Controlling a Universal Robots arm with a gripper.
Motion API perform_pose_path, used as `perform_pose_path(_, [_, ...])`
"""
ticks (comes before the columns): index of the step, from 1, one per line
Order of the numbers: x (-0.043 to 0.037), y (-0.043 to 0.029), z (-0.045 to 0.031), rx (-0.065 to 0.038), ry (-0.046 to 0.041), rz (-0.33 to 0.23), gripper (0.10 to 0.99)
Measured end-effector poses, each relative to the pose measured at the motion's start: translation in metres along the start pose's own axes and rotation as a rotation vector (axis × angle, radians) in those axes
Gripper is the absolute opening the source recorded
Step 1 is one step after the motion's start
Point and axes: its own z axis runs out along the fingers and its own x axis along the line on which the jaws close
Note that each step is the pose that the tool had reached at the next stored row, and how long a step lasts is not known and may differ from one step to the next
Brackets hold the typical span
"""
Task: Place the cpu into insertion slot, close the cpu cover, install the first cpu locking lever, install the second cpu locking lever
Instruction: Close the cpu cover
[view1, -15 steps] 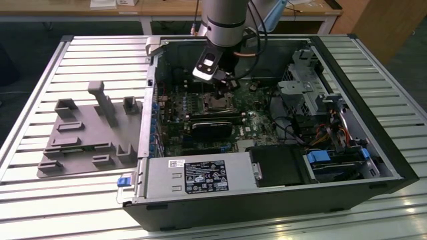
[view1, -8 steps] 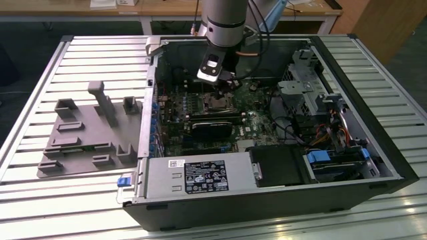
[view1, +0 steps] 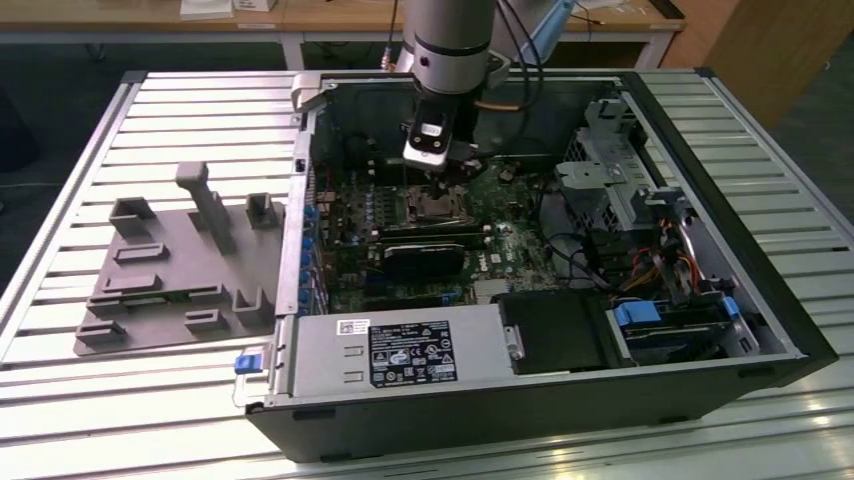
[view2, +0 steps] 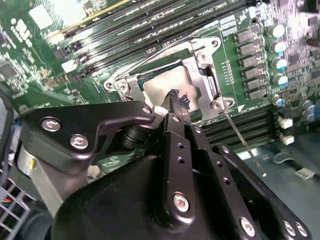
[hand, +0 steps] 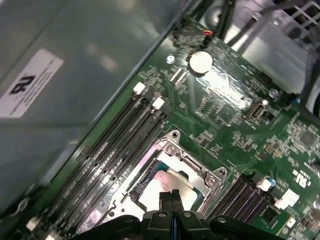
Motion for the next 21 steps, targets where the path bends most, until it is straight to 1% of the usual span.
perform_pose_path(21, [0.0, 0.0, 0.0009, 0.0, 0.0039, -0.382, 0.102])
